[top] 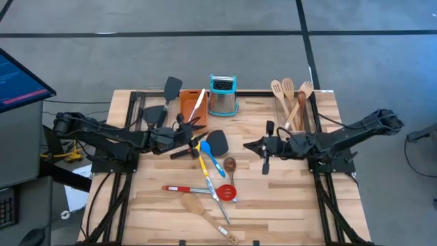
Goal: Pick & Place Kitchen Items
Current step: Put the yellow spoon into the right transparent bin
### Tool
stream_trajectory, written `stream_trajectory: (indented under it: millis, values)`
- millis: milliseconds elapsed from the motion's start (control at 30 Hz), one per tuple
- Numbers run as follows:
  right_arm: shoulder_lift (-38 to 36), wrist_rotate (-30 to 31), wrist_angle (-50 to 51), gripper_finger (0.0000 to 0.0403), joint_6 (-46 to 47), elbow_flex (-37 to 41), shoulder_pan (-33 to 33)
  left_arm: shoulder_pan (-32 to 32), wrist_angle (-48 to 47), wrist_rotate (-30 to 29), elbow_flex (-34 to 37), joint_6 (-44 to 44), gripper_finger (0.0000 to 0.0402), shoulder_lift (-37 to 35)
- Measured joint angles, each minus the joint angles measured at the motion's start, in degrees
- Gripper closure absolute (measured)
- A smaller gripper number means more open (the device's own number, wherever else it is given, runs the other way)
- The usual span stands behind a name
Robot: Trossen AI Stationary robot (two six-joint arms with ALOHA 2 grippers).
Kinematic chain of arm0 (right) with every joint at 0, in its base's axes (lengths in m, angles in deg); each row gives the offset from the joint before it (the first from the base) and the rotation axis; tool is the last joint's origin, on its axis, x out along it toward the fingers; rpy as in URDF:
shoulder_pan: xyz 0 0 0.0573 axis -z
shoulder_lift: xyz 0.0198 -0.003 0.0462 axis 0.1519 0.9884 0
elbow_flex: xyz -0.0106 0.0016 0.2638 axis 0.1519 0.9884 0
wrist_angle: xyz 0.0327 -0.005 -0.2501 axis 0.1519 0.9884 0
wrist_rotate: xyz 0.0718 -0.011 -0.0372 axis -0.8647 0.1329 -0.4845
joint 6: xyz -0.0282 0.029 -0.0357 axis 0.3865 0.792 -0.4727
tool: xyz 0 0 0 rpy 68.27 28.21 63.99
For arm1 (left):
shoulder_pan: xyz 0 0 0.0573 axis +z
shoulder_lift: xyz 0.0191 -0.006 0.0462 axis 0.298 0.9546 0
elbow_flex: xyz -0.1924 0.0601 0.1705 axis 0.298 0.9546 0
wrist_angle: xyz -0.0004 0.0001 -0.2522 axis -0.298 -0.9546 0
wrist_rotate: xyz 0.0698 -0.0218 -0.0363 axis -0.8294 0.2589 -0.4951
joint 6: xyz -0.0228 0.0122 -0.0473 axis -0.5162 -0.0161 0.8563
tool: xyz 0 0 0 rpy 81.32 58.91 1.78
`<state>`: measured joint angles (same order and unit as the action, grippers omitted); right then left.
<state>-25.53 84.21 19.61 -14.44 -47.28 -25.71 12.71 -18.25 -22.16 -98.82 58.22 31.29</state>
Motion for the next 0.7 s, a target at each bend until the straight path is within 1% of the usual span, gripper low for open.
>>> stream_trajectory:
  millis: [133,200,367,433,600,700]
  values:
    - [-2.3,-0.2,-8.7,0.0402,-0.6,6.2,2.3,0.0,0.0,4.0,0.0,0.0,0.0293,0.0]
    - [-4.8,-0.3,-11.2,0.0402,-0.6,8.2,3.7,0.0,0.0,6.2,0.0,0.0,0.0293,0.0]
    - [-9.1,-0.3,-10.1,0.0402,-0.7,11.3,6.5,0.0,0.0,11.1,0.0,0.0,0.0293,0.0]
    - [-10.1,-0.3,-10.2,0.0402,-0.6,12.0,7.2,0.0,0.0,12.0,0.0,0.0,0.0293,0.0]
    - [-10.1,-0.5,-10.2,0.0402,-0.7,12.1,8.3,0.0,0.0,15.8,0.0,0.1,0.0293,0.0]
    - [-9.5,-0.5,-9.8,0.0402,-0.8,12.2,8.9,0.0,0.1,16.9,0.0,0.1,0.0293,0.0]
